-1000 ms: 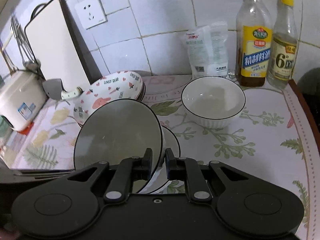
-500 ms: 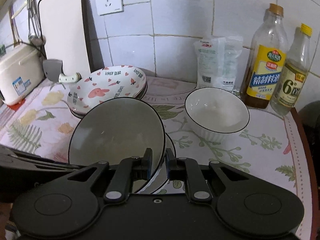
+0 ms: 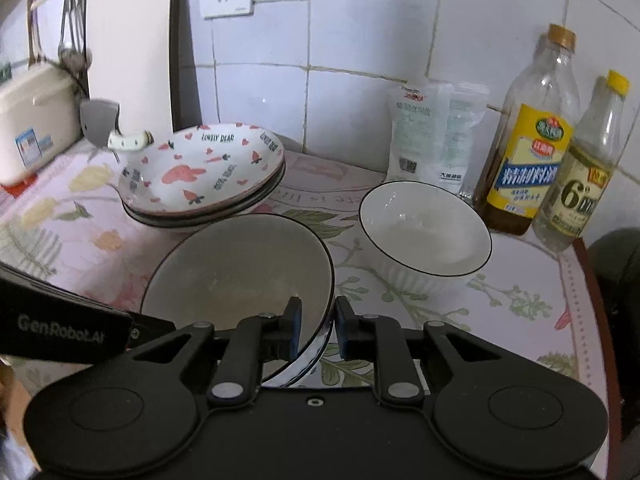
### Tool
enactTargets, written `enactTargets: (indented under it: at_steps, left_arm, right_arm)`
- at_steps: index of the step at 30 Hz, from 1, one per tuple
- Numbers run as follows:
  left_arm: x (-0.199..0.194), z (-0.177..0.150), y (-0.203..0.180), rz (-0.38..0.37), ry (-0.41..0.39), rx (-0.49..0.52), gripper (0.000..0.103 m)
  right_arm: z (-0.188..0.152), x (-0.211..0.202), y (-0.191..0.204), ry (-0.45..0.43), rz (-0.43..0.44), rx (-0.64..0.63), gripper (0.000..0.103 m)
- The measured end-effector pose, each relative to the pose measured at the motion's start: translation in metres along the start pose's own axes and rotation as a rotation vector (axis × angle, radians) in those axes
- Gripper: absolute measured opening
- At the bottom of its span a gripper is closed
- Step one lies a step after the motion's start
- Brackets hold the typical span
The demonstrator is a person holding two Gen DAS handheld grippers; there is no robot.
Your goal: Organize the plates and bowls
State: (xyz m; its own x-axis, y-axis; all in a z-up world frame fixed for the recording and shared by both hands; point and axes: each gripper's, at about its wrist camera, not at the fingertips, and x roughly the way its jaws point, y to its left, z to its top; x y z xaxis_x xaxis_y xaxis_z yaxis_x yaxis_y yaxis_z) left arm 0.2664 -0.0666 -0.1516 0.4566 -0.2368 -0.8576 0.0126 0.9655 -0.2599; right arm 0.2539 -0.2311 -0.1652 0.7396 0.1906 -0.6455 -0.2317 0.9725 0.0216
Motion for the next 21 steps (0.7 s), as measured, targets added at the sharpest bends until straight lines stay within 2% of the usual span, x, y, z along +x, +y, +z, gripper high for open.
enactTargets:
  at_steps: [5, 10, 16, 18, 21]
  left_arm:
    - [-0.026, 0.007, 0.000, -0.031, -0.047, 0.018, 0.020]
    - [-0.056, 0.020, -0.005, -0.070, -0.112, 0.057, 0.020]
    - [-0.079, 0.037, -0.026, -0.108, -0.169, 0.117, 0.021]
    - [-0.081, 0.041, -0.037, -0.108, -0.173, 0.146, 0.024]
    - [-0.080, 0.052, -0.051, -0.083, -0.183, 0.184, 0.028]
  right_arm:
    - [-0.001, -0.033, -0.026, -0.079, 0.094, 0.124, 0.032]
    - [0.003, -0.063, -0.062, -0.117, 0.142, 0.241, 0.034]
    - [0.010, -0.081, -0.093, -0.128, 0.159, 0.273, 0.038]
    - [0.013, -0.081, -0.102, -0.127, 0.159, 0.282, 0.042]
    - [0.018, -0.078, -0.111, -0.130, 0.159, 0.285, 0.053]
